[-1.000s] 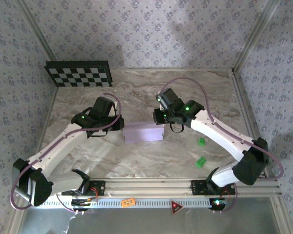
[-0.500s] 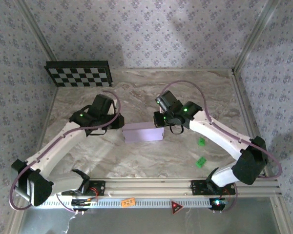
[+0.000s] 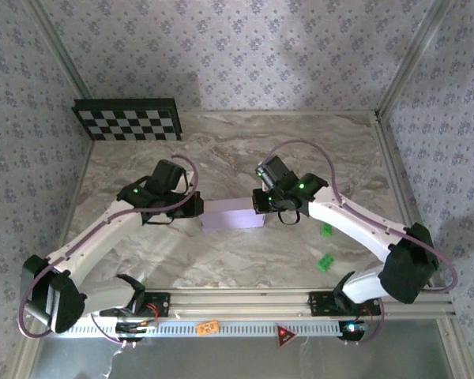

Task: Fold the paper box

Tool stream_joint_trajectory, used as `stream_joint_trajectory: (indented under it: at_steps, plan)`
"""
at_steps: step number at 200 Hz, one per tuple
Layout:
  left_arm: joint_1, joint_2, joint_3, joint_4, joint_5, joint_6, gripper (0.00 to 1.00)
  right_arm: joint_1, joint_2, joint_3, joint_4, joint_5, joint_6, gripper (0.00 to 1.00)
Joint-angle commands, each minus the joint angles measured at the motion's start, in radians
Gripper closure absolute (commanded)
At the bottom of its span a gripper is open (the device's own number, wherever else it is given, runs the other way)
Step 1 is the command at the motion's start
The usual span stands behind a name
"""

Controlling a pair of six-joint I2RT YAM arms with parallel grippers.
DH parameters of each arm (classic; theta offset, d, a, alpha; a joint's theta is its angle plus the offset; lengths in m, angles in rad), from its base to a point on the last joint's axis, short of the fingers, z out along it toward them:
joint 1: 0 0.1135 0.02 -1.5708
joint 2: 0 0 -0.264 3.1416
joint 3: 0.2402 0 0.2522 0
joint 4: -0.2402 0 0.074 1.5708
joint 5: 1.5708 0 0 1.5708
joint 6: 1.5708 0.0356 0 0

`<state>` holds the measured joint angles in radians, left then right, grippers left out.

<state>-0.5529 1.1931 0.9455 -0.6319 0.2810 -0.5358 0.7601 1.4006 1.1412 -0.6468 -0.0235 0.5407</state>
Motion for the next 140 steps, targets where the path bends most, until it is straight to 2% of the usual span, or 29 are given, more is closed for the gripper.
stream_joint_trajectory:
  at_steps: [1, 32, 72, 105, 140]
  plan:
    - [-0.002, 0.040, -0.008, -0.053, 0.016, 0.014, 0.96, -0.008, 0.021, -0.027, -0.065, -0.019, 0.018, 0.86]
    - [-0.002, 0.027, 0.103, -0.099, -0.012, 0.036, 0.95, -0.010, 0.017, 0.084, -0.099, -0.002, -0.005, 0.86]
    - [-0.014, 0.030, 0.158, -0.092, 0.028, 0.027, 0.95, -0.012, 0.016, 0.136, -0.091, -0.001, -0.018, 0.86]
    - [-0.019, 0.040, 0.071, -0.078, 0.020, 0.022, 0.96, -0.024, 0.014, 0.060, -0.094, -0.014, -0.015, 0.86]
    - [-0.014, 0.068, -0.063, -0.099, -0.036, 0.029, 0.99, -0.047, 0.021, -0.109, -0.087, -0.011, 0.015, 0.88]
